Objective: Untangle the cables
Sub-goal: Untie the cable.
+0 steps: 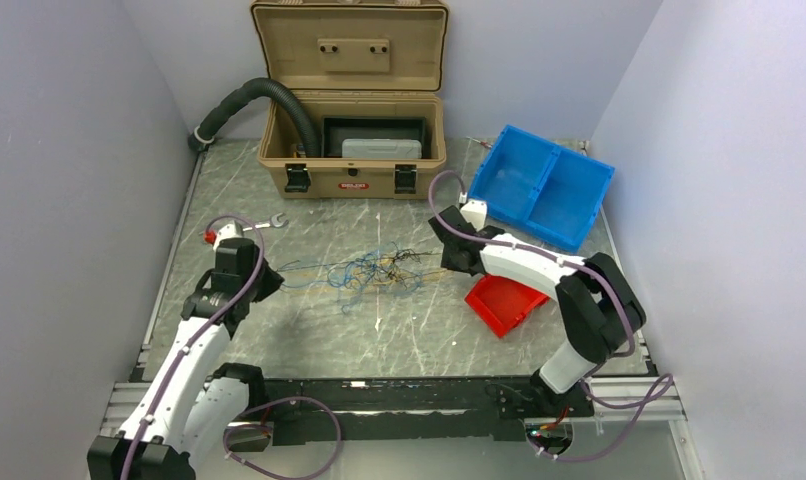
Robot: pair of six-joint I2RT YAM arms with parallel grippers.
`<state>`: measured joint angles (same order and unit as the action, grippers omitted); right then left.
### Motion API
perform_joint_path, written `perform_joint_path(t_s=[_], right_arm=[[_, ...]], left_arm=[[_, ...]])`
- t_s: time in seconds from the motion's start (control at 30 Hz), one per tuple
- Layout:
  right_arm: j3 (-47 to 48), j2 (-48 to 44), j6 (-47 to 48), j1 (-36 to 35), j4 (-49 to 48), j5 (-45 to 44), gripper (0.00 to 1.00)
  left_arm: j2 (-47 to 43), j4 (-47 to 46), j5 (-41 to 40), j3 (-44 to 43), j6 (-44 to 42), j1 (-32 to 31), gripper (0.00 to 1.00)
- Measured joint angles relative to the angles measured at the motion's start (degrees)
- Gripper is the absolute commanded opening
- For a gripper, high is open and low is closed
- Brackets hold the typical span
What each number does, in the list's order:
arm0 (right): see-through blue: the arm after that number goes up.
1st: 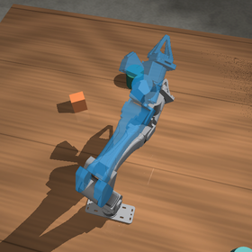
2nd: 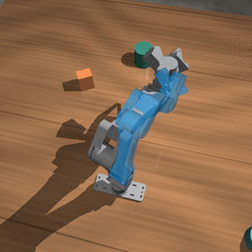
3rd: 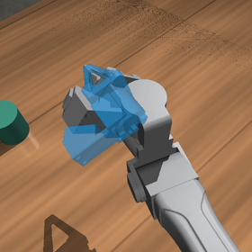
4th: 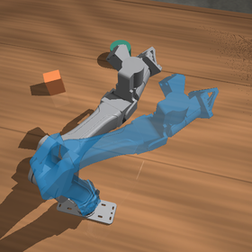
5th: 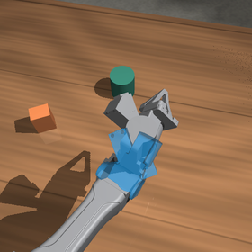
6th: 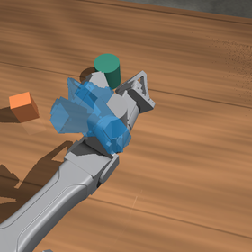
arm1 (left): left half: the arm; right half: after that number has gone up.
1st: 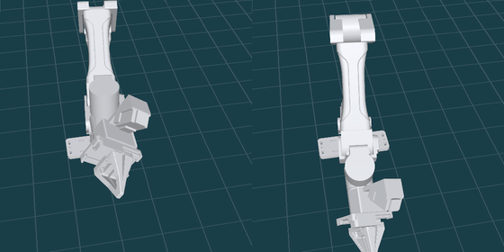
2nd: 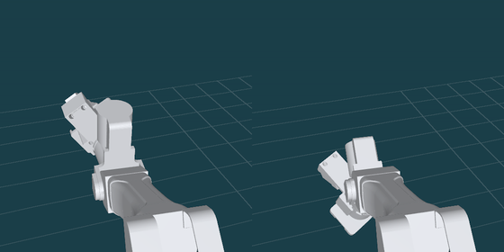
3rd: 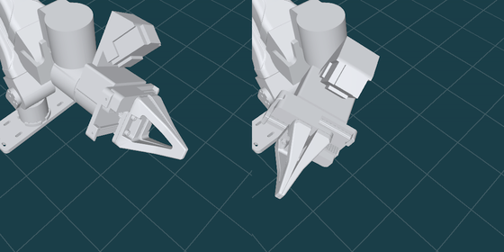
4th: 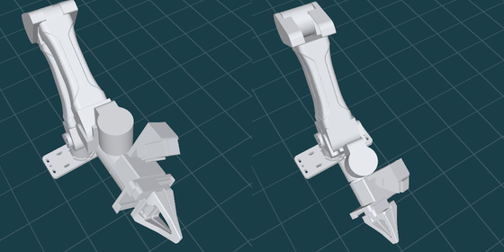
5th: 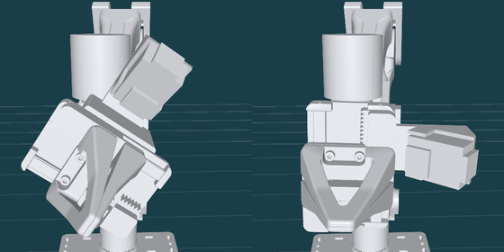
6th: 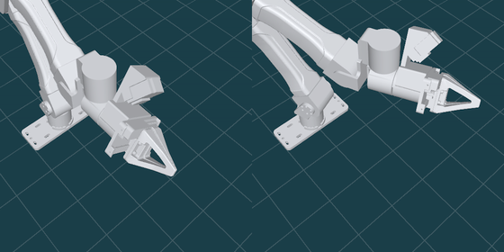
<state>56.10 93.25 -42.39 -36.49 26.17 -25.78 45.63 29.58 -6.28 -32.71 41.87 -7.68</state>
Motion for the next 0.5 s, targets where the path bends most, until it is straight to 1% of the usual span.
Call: perform_joint_path(t_s=[0.07,0.13,0.2,0.27,0.37,0.43,0.47,0.5], right_arm=[[0.0,-1.6,0.7,0.0,-0.9,0.8,0.28],[-0.4,-3.1,2.0,0.2,-2.0,2.1,0.27],[-1.3,-4.9,3.6,0.3,-3.1,3.9,0.2],[-2.2,-7.0,5.2,0.6,-4.0,5.5,0.09],[-3.0,-11.2,7.5,0.8,-4.6,7.2,0.03],[-3.0,-13.8,8.5,0.9,-5.2,7.6,0.0],[-3.0,-15.3,9.1,0.9,-5.6,7.9,0.0],[-3.0,-16.7,9.5,0.9,-5.9,8.0,0.0]], left_arm=[[-0.6,0.3,0.1,0.0,-0.1,0.5,0.0],[-0.8,0.3,0.7,0.0,-0.7,0.8,0.0],[-0.9,0.0,2.0,0.0,-1.9,1.0,0.0],[-1.0,-0.7,3.8,-0.1,-3.5,1.2,0.0],[-1.7,-2.3,7.1,-0.1,-5.7,1.3,0.0],[-2.3,-3.2,9.2,-0.1,-7.0,1.3,0.04],[-2.5,-3.7,10.3,-0.1,-7.5,1.3,0.08],[-2.7,-4.4,11.6,-0.1,-8.1,1.3,0.17]])
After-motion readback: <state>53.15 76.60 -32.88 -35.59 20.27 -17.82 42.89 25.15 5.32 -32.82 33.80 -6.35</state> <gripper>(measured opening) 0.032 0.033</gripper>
